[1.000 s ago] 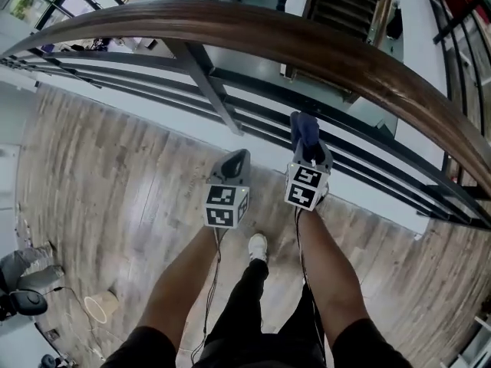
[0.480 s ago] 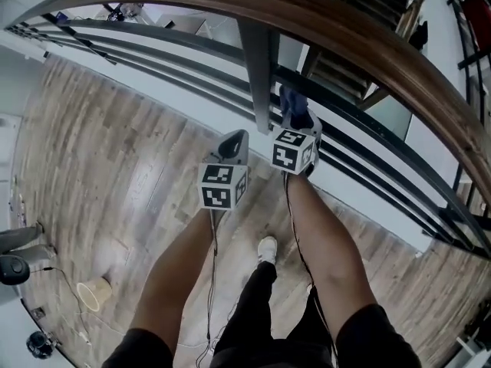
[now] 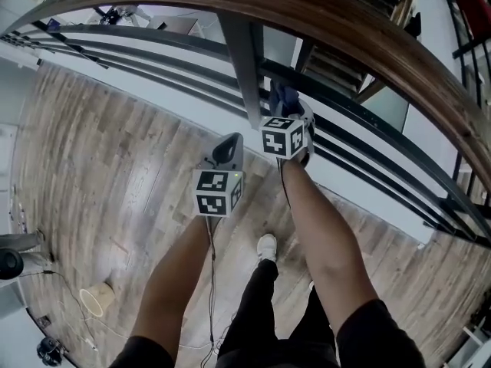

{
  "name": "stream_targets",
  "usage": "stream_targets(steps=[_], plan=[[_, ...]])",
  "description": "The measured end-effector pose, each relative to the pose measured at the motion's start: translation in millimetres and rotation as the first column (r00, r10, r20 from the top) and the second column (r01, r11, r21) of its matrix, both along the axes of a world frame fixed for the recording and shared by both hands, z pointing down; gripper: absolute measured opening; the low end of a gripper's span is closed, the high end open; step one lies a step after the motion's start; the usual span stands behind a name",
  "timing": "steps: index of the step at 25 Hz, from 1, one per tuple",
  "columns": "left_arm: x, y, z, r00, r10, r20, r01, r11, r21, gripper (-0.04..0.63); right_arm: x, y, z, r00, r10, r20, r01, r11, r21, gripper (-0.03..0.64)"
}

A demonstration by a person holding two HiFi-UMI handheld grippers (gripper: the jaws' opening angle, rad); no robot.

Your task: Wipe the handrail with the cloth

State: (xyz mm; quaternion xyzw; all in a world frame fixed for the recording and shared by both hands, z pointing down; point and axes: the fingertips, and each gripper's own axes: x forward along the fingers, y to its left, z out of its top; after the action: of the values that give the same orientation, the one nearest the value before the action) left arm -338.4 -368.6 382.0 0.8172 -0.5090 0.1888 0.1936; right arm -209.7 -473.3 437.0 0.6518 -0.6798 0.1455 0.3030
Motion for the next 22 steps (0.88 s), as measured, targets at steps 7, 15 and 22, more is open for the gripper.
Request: stream_targets(steps=[7, 15, 22], plan=[[35.8, 13.5, 4.3, 1.0, 0.027, -0.008, -0.027, 1.0, -0.012, 0.003, 47.4, 24.9, -0.7, 0.999, 0.034, -0.038, -0.033, 0.999, 0.042, 0.114], [100.7, 34.9, 11.4, 0.998, 0.06, -0.029, -0.061, 0.997, -0.045, 0.003, 125.0, 70.8, -4.1, 0.995, 0.087, -0.048, -0.084, 0.994, 0.064, 0.114], [182.1, 49.1, 12.1, 0.987, 0.158, -0.005, -0.158, 0.986, -0.046, 0.003, 209.2, 117.6, -3.2, 0.99, 0.128, -0.058, -0.124, 0.99, 0.066, 0.114]])
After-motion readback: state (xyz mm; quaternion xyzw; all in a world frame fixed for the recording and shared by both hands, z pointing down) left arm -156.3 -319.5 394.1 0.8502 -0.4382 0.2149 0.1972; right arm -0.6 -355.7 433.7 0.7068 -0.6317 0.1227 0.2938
